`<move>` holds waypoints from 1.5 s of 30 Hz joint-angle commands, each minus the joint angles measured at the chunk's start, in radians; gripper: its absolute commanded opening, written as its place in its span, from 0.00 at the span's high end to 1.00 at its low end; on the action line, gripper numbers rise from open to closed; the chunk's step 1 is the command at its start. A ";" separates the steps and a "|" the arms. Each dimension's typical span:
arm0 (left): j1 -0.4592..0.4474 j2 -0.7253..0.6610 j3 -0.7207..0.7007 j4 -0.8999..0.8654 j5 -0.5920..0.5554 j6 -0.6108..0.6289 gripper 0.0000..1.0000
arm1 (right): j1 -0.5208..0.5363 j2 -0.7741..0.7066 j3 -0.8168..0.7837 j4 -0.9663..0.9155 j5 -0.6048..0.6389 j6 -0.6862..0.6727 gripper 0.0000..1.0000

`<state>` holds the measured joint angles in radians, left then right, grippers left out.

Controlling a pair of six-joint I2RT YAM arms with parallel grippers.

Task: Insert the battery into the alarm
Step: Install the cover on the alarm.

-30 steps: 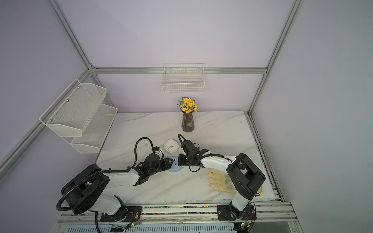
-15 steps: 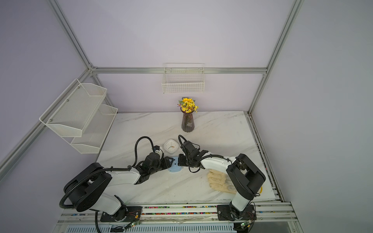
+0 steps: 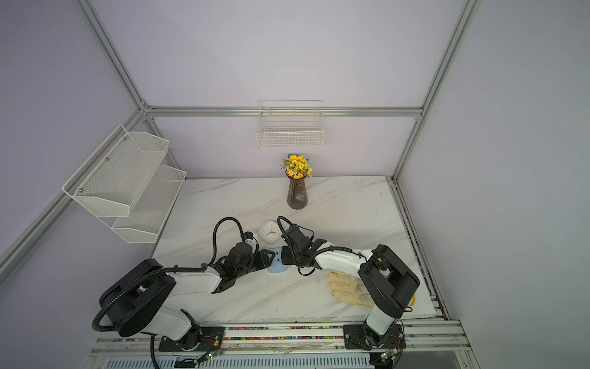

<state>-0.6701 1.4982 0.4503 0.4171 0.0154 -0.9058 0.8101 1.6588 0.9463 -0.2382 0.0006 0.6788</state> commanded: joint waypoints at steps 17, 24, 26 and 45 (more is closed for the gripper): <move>-0.010 -0.192 -0.033 -0.054 -0.044 0.010 0.45 | 0.040 -0.052 0.049 -0.073 0.109 -0.045 0.63; -0.011 -0.277 -0.094 -0.057 -0.120 -0.024 0.41 | 0.079 -0.118 0.002 -0.016 0.136 -0.043 0.33; -0.011 -0.301 -0.125 -0.031 -0.146 -0.044 0.40 | 0.091 -0.104 -0.002 -0.022 0.147 -0.041 0.31; -0.011 -0.250 -0.174 0.085 -0.096 -0.110 0.34 | 0.136 0.033 0.049 -0.054 0.217 0.015 0.30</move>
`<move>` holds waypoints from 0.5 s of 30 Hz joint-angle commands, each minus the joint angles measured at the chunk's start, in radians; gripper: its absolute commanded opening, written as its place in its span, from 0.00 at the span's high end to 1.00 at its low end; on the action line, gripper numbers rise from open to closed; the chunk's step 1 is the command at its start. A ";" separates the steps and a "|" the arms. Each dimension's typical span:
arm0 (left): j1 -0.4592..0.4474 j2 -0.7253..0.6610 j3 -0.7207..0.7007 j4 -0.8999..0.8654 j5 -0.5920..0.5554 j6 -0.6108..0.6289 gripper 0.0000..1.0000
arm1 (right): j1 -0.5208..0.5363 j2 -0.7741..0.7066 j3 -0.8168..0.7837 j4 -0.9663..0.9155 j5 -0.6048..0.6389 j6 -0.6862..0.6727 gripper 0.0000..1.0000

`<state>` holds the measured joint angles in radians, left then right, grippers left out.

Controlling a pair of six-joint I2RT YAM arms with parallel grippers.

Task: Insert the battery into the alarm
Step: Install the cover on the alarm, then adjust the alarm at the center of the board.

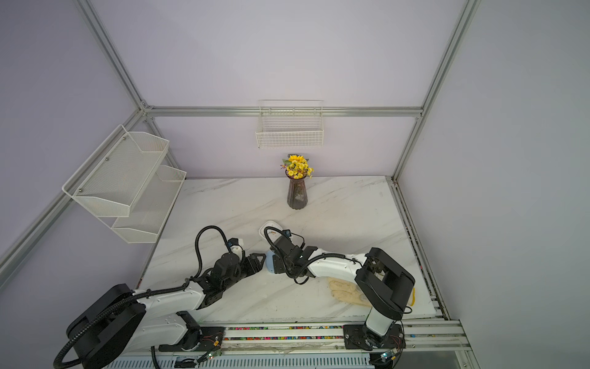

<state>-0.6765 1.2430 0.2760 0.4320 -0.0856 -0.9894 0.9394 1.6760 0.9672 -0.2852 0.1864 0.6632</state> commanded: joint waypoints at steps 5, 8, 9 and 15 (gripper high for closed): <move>-0.005 0.025 0.003 0.080 0.018 -0.031 0.34 | 0.006 0.018 0.013 0.041 0.012 0.077 0.31; -0.005 0.036 0.003 0.088 0.022 -0.035 0.34 | 0.007 0.017 0.000 0.064 -0.003 0.117 0.33; -0.005 0.039 0.002 0.089 0.023 -0.035 0.34 | 0.007 0.019 -0.003 0.071 -0.008 0.123 0.35; -0.005 0.062 0.003 0.109 0.032 -0.042 0.34 | 0.007 0.032 -0.006 0.072 -0.012 0.148 0.41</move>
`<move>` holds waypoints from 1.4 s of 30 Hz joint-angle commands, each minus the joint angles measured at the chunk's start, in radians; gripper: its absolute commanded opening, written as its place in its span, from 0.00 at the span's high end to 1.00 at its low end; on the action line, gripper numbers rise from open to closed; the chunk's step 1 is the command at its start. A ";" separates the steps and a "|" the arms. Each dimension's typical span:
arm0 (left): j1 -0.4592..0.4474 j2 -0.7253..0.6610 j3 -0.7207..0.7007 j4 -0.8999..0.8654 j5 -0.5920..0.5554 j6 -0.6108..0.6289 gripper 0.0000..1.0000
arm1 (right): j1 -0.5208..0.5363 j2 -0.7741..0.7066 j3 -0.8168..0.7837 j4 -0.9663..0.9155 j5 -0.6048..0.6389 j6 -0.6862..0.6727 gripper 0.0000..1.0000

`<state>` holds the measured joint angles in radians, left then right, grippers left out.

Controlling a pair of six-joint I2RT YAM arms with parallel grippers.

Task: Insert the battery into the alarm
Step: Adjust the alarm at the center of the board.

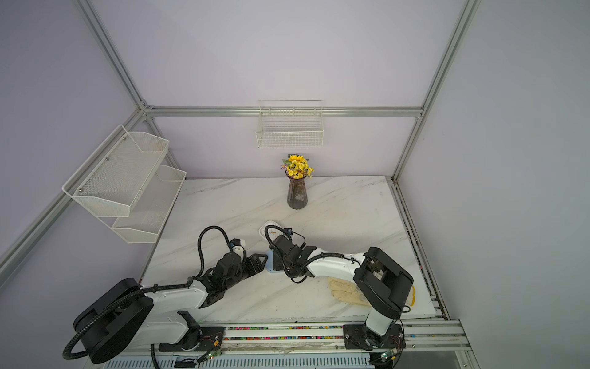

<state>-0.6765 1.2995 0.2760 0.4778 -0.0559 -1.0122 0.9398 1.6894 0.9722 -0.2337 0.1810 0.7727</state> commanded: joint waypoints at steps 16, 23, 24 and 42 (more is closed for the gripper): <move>-0.005 0.018 0.001 0.075 0.014 -0.010 0.34 | 0.006 0.038 -0.014 -0.001 0.019 0.057 0.52; -0.005 0.035 0.000 0.097 0.028 -0.005 0.32 | 0.007 0.028 -0.019 -0.002 0.017 0.059 0.53; -0.005 0.038 0.000 0.099 0.030 -0.007 0.32 | 0.006 0.026 -0.022 0.001 0.014 0.059 0.53; -0.004 0.102 -0.052 0.240 0.102 -0.099 0.32 | -0.028 0.023 -0.074 0.081 -0.107 0.075 0.53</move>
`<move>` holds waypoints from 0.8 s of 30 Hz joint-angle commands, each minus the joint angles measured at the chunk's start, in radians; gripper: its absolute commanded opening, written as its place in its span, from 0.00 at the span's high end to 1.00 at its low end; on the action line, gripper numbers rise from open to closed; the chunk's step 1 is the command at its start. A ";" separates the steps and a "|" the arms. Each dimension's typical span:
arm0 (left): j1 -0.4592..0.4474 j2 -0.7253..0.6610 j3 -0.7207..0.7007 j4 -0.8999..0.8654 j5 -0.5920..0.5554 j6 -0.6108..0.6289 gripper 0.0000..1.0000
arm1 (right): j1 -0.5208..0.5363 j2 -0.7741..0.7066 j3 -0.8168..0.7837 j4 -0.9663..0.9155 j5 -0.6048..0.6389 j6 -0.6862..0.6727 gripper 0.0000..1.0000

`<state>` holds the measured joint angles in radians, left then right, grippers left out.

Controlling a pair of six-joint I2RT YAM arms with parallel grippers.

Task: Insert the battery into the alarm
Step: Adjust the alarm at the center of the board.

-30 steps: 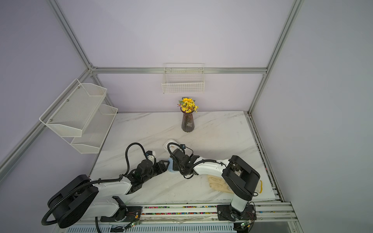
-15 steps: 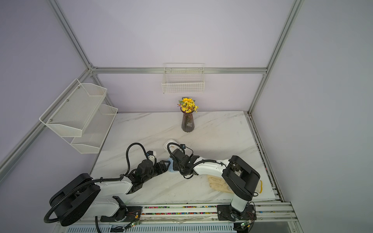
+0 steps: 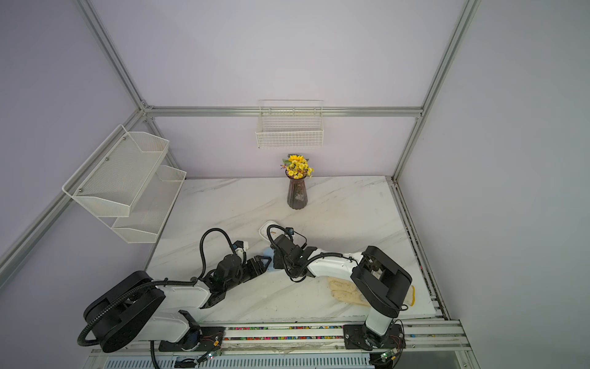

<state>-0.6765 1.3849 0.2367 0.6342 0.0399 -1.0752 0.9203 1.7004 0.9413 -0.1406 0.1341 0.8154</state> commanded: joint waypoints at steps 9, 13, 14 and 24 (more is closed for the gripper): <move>-0.005 0.147 -0.023 0.235 0.065 -0.082 0.36 | -0.030 -0.004 -0.086 0.030 -0.118 0.041 0.53; -0.005 0.205 -0.029 0.337 0.090 -0.103 0.39 | -0.035 0.001 -0.099 0.044 -0.135 0.045 0.53; -0.005 0.216 -0.034 0.373 0.095 -0.106 0.40 | -0.035 0.001 -0.104 0.052 -0.142 0.048 0.54; -0.007 0.203 -0.089 0.544 0.073 -0.120 0.49 | -0.058 -0.016 -0.145 0.106 -0.196 0.067 0.53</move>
<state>-0.6765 1.6119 0.1581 1.0714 0.1173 -1.1839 0.8646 1.6688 0.8383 0.0345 -0.0124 0.8547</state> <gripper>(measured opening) 0.518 0.468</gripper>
